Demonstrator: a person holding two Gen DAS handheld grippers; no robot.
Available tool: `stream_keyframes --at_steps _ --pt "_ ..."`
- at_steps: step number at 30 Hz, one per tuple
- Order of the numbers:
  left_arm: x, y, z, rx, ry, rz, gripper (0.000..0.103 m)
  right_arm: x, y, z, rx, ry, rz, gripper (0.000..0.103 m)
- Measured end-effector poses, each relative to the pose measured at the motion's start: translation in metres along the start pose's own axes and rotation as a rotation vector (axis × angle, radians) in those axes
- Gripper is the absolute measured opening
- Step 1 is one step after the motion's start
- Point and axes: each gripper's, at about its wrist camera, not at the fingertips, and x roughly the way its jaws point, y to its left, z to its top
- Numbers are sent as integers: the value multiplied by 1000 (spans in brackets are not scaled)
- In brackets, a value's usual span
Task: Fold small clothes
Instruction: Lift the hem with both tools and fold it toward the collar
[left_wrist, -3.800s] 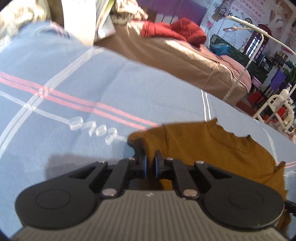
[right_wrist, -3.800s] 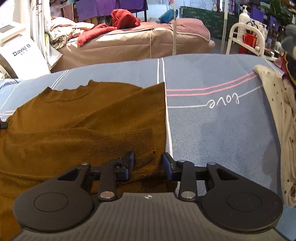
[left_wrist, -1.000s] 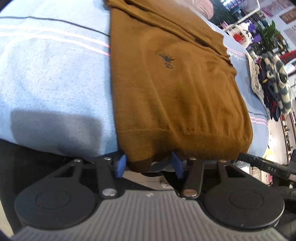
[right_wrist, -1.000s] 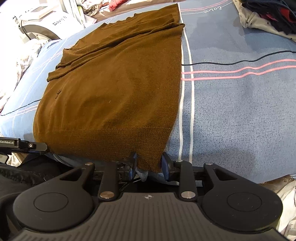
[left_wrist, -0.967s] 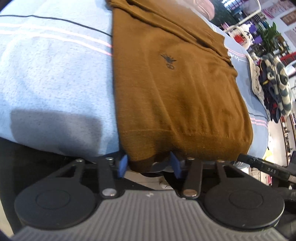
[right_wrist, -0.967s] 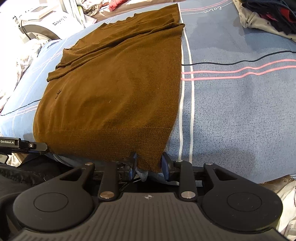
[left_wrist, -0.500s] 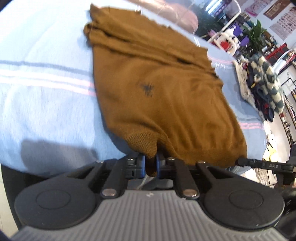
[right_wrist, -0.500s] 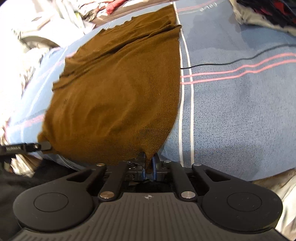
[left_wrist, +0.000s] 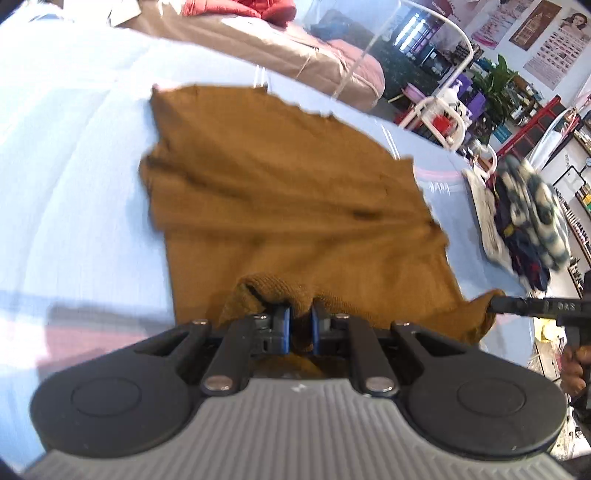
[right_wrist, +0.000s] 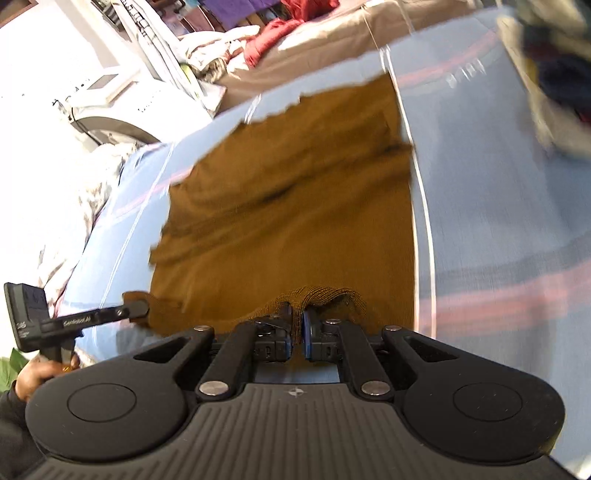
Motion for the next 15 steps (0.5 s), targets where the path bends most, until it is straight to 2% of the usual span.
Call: stream_keyframes --at_steps 4,6,8,12,15 --pt "28 15 74 9 -71 39 11 39 -3 76 -43 -48 -31 11" --pt "44 23 115 1 -96 48 11 58 -6 114 -26 -73 -45 11" --pt "61 30 154 2 -132 87 11 83 -6 150 -25 -82 -63 11" --pt "107 45 214 -12 -106 142 11 128 -10 200 3 -84 -109 11" --pt "144 57 236 -38 -64 176 13 155 -19 216 30 -66 -141 11"
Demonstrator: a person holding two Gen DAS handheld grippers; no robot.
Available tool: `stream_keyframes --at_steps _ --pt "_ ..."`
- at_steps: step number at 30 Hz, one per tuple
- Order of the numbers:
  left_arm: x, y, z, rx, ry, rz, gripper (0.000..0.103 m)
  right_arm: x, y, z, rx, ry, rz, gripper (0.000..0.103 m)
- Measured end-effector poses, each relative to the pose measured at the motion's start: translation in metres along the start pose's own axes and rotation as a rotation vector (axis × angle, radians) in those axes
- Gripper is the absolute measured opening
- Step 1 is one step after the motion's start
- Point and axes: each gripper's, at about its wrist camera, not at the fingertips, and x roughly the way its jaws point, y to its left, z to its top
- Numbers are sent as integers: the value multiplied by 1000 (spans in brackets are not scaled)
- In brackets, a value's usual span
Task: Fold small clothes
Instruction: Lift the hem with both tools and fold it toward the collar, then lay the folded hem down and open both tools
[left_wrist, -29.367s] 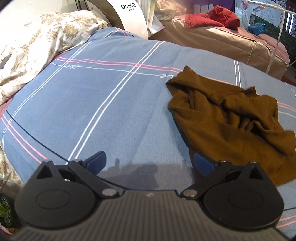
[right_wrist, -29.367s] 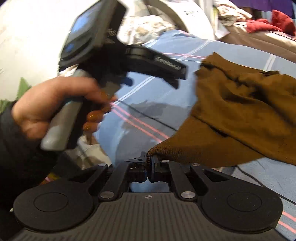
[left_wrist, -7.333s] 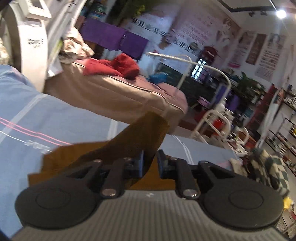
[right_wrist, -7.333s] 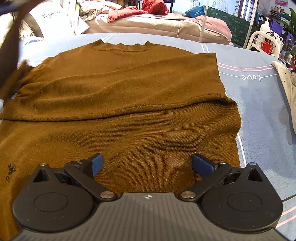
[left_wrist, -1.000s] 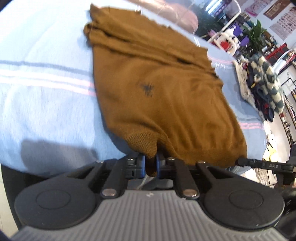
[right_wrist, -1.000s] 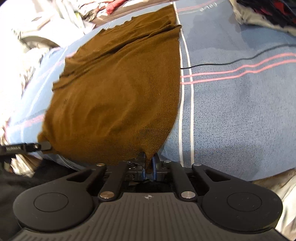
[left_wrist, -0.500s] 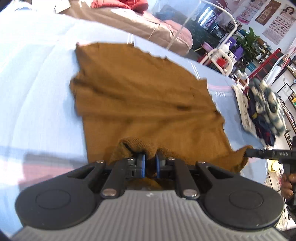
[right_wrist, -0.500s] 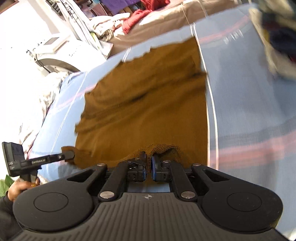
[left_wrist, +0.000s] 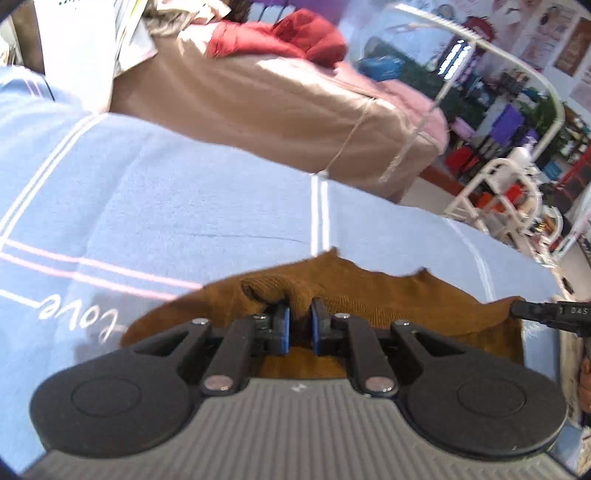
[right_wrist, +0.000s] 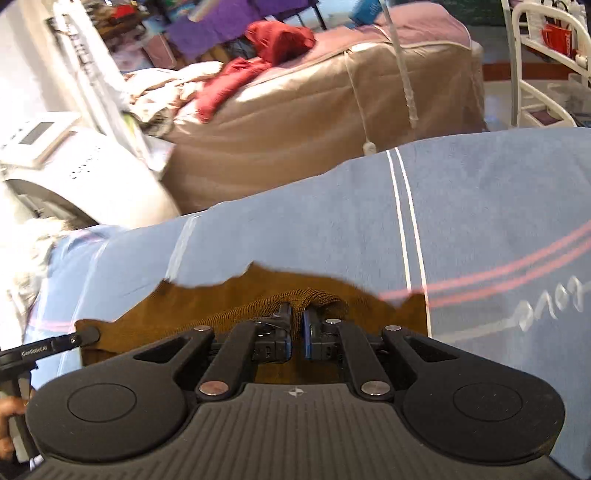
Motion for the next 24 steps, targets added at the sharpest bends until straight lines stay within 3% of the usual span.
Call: stream_keyframes --at_steps 2,3,5,6,7,8,9,11,15,17,18,20,22,24 --pt "20 2 6 12 23 34 15 14 -3 2 3 7 -24 12" --pt "26 4 6 11 21 55 25 20 -3 2 -6 10 -32 12" --pt "31 7 5 34 -14 111 52 29 -3 2 -48 7 -73 14" --pt "33 9 4 47 -39 153 78 32 -3 2 -79 0 -94 22" --pt "31 12 4 52 -63 209 96 33 -4 1 -105 -19 -116 28" --pt "26 15 4 59 -101 260 97 31 -5 0 -122 -49 -141 44" --pt "19 18 4 69 -141 288 97 28 -7 0 -141 -88 -164 49" --pt "5 22 5 70 -188 296 97 14 -3 -6 -191 -164 -208 51" --pt "-26 2 -10 185 -201 205 83 -5 30 -30 -431 -236 -141 51" --pt "-22 -18 -21 259 -142 153 79 -7 45 -47 -542 -190 -72 49" --pt "-16 -25 -26 286 -101 127 71 -2 50 -54 -573 -150 -45 47" --pt "3 -41 -40 338 -28 109 64 10 56 -66 -621 -85 -44 47" --pt "20 -50 -58 401 6 167 62 20 58 -73 -656 -62 -92 47" --pt "23 -50 -65 469 -57 301 62 26 51 -74 -659 -54 -179 48"
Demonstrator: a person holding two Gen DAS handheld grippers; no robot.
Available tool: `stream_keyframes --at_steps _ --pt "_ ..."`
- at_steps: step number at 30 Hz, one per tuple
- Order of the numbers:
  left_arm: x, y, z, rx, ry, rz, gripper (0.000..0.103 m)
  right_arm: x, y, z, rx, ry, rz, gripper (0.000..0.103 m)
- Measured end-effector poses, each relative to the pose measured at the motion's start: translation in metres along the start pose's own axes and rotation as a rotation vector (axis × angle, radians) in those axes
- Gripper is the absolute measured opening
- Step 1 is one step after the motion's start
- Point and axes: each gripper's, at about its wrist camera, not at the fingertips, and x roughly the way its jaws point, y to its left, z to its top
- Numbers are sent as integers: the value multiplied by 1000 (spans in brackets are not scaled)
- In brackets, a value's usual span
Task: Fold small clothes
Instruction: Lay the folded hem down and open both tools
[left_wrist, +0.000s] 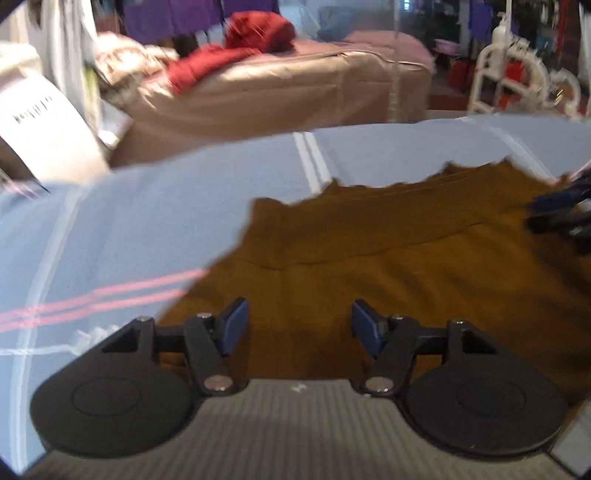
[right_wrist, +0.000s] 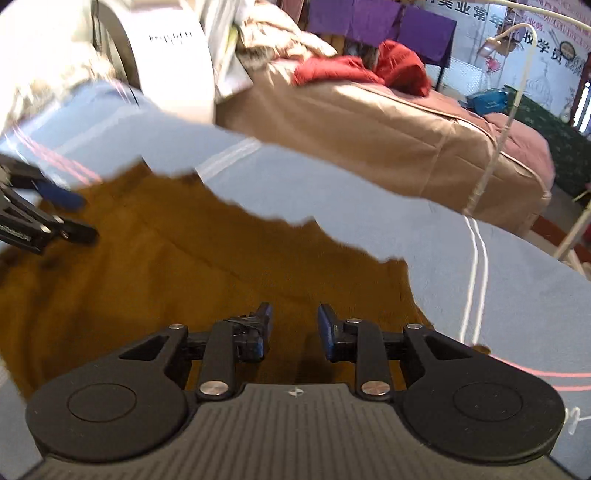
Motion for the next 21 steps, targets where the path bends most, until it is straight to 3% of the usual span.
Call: stream_keyframes --at_steps 1,3,5,7,9,11,13,16,19,21 --pt "2 4 -3 2 -6 75 63 0 -6 -4 10 -2 -37 50" --pt "1 26 -9 -57 10 159 69 -2 -20 -9 55 -7 -83 67" --pt "-4 55 -15 -153 16 186 75 -7 -33 -13 90 -5 -154 72" --pt "-14 74 -21 -178 17 280 73 -17 -41 -20 117 -7 -225 74" --pt "-30 87 -25 -201 3 314 74 -33 -47 -25 176 -29 -228 75" --pt "-53 92 -32 -264 -30 226 74 -50 -47 -33 245 -48 -151 77" --pt "-71 81 -37 -301 -50 67 74 -67 -37 -44 273 -68 -59 80" --pt "-87 42 -47 -239 -46 -85 74 -85 -8 -59 194 -81 10 85" --pt "-91 9 -64 -236 -3 -192 74 -97 13 -73 118 -90 36 85" --pt "-83 -1 -76 -237 26 -203 74 -98 18 -83 97 -72 30 84"
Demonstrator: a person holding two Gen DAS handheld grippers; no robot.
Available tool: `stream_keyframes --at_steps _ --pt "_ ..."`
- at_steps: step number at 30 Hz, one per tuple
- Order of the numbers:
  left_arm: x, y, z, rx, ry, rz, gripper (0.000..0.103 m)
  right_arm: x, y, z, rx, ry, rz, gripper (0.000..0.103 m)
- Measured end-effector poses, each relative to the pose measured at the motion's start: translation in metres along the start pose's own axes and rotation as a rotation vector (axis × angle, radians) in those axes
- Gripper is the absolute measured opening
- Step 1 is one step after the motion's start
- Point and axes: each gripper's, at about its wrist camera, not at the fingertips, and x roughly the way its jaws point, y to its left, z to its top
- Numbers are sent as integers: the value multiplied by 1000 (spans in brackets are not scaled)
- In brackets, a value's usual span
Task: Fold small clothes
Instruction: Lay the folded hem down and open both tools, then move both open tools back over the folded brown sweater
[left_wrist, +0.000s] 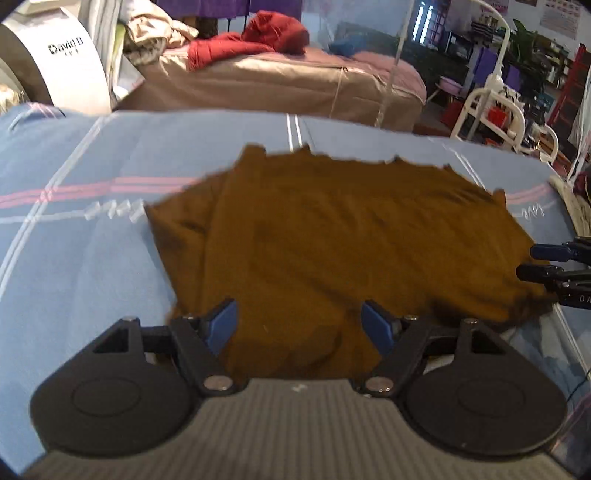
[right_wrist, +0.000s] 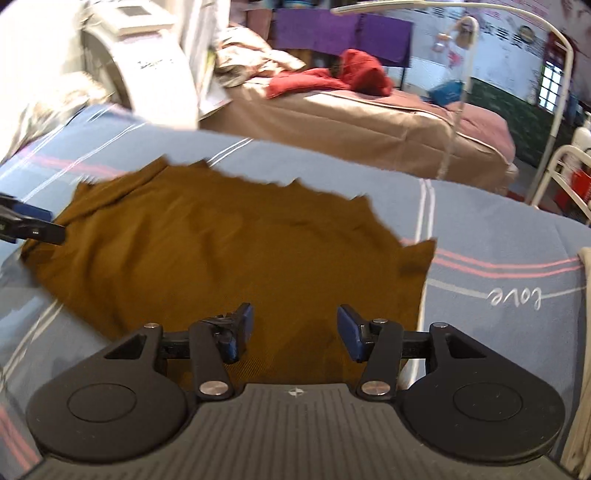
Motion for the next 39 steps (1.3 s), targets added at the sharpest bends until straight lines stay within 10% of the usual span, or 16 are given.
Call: stream_keyframes --at_steps 3,6,13,19,27,31,35,39 --pt "10 19 -12 -23 5 146 75 6 -13 -12 24 54 -75 82" --pt "8 49 -19 -78 18 278 96 2 -36 -21 138 86 -116 83" --pt "-26 67 -27 -122 -22 362 102 -9 -44 -26 232 91 -189 98" --pt "-57 17 -21 10 -168 200 103 -27 -28 -26 203 -3 -131 99" --pt "16 -14 24 40 -95 -69 96 -26 -17 -24 214 9 -86 99" --pt "46 17 24 -26 -102 60 96 -32 -19 -32 248 23 -93 99" --pt "55 66 37 -43 -153 463 101 -34 -21 -40 248 51 -94 99" --pt "44 96 51 -207 -155 366 102 -32 -20 -40 243 47 -93 99"
